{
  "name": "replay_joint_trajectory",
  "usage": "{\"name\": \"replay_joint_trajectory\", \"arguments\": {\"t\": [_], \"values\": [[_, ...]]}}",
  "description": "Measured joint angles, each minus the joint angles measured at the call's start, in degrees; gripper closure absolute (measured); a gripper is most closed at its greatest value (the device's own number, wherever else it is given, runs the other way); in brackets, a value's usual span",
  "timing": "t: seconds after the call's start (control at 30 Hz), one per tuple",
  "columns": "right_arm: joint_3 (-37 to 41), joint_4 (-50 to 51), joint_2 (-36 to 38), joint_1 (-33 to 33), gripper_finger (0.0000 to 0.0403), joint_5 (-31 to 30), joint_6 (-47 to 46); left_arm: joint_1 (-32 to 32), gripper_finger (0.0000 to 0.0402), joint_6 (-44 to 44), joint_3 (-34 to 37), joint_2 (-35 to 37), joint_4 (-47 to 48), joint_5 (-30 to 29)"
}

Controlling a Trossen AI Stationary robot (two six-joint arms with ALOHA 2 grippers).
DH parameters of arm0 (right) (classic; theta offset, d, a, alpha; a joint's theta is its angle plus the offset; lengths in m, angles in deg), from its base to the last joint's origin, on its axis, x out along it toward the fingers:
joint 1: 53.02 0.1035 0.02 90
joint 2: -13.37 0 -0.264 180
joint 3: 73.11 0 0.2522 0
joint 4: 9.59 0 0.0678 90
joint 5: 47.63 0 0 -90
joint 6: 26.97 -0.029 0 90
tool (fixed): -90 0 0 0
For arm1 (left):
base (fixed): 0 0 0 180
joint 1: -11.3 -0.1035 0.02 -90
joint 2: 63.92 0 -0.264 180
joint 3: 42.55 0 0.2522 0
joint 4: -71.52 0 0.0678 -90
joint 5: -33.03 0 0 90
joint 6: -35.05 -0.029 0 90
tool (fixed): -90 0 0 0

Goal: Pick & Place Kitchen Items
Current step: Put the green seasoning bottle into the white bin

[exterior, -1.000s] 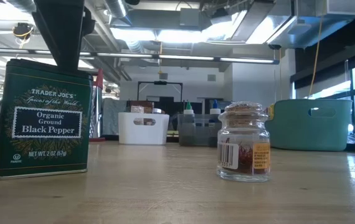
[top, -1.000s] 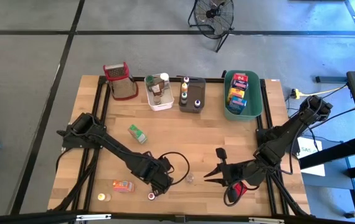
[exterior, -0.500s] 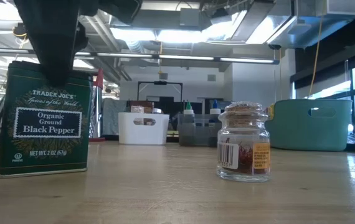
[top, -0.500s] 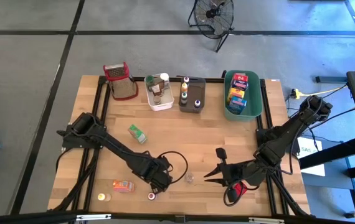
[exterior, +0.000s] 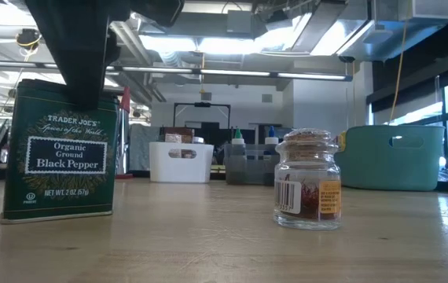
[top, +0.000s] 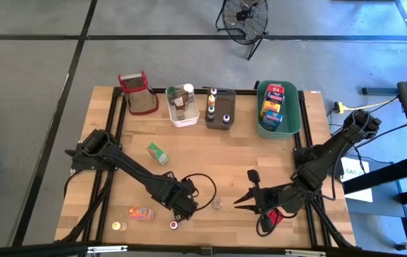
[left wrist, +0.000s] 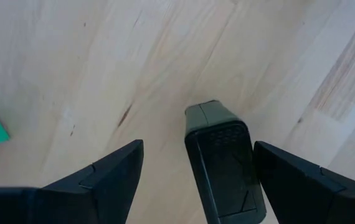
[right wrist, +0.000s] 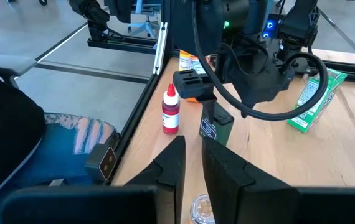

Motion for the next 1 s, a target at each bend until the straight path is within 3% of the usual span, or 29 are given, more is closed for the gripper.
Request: {"name": "replay_joint_trajectory", "arguments": {"t": [0.7,1.0], "values": [[0.0,0.0,0.0,0.0,0.0345,0.0,0.0,-0.2,0.0103,-2.3,0.0,-0.2,-0.1,0.5],[0.0,0.5,0.0,0.0,0.0345,0.0,0.0,-0.2,0.0103,-3.7,0.0,-0.2,-0.9,-2.0]]}}
